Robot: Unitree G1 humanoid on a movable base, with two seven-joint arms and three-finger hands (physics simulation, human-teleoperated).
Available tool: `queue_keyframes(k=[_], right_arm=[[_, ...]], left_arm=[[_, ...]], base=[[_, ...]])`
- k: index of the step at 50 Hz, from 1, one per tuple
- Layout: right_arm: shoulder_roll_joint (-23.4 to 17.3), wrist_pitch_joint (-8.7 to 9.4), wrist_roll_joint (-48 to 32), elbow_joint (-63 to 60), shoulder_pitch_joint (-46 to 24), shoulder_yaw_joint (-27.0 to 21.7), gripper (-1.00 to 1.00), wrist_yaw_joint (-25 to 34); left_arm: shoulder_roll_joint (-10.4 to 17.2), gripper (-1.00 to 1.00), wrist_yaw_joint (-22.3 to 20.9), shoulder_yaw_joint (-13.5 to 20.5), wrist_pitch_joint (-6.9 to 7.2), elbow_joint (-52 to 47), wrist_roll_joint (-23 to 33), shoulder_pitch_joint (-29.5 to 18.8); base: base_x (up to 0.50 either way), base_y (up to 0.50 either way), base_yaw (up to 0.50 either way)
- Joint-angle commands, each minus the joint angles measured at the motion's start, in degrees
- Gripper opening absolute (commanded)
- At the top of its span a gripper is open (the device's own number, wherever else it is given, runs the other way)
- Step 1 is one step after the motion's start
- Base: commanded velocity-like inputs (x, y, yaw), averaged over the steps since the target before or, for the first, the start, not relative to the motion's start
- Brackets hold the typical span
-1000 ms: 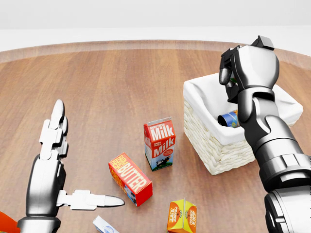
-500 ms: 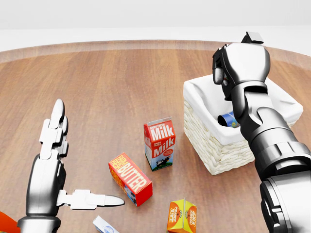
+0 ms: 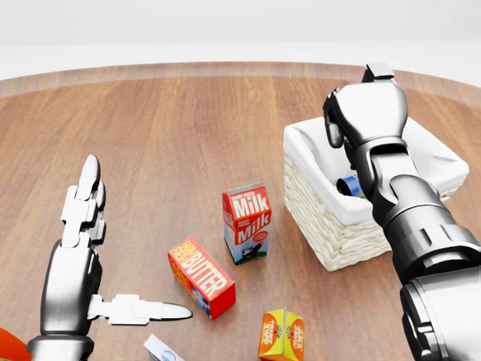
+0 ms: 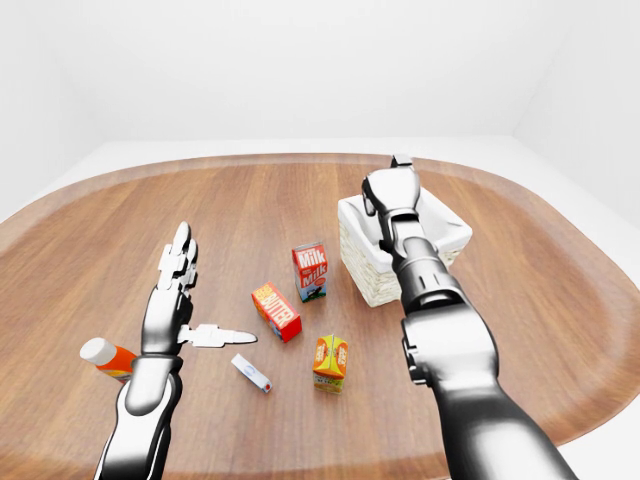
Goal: Pick up the alphabet soup and the tomato sauce, and put them in the basket.
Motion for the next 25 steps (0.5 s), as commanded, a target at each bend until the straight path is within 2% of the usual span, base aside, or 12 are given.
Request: queue_keyframes(k=[1,25], right_arm=[[-0.2,0.00,-0.5,0.2,1.2,-0.5,-1.00,0.0],[-0.5,0.00,0.2,0.4,2.5,-0.8,-1.00,0.0]], left_arm=[[-0.1,1.00,0.3,0.1,0.00,-0.8,0.3,0.4],[-0.1,1.00,0.4,0.0,0.00,-0.9,0.4,0.6]], base=[[0.00,0.00,0.00],[0.00,0.00,0.00]])
